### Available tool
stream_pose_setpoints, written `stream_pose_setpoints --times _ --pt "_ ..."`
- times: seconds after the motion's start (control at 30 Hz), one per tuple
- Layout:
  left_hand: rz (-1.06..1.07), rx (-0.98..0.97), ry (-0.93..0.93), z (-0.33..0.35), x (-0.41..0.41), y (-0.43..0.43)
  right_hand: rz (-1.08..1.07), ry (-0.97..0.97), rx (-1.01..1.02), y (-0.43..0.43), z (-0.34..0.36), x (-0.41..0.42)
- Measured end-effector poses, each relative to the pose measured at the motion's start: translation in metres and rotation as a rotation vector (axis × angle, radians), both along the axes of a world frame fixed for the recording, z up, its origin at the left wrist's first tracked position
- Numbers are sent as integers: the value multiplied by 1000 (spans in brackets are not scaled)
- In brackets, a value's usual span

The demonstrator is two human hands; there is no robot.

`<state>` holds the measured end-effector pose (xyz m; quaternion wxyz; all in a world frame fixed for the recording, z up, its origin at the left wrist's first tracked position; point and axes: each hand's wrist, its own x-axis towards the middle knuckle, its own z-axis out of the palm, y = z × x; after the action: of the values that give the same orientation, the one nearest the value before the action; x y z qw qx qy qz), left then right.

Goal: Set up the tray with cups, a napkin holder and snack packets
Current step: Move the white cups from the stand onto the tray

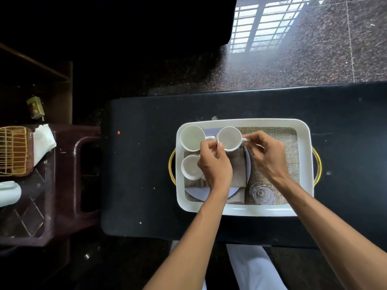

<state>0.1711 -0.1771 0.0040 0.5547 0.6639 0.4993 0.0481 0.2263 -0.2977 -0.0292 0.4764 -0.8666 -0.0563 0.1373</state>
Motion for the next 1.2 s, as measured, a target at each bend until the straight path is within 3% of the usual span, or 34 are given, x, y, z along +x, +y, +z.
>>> stream_pose_setpoints --times 0.13,0.23,0.37,0.67,0.9,1.2 --pt "9 -80 -16 14 -11 -4 49 -28 -60 0 12 -1" --pt "18 -103 -74 36 -32 3 86 -153 -112 5 34 -4" --pt "77 -141 -200 76 -83 43 111 -246 -36 41 75 -23" --pt "476 121 -203 128 -230 239 397 -112 134 212 131 -100" --pt "671 182 -163 111 -309 394 568 11 204 350 124 -175" --pt "752 171 -96 52 -309 502 821 -40 82 509 97 -220"
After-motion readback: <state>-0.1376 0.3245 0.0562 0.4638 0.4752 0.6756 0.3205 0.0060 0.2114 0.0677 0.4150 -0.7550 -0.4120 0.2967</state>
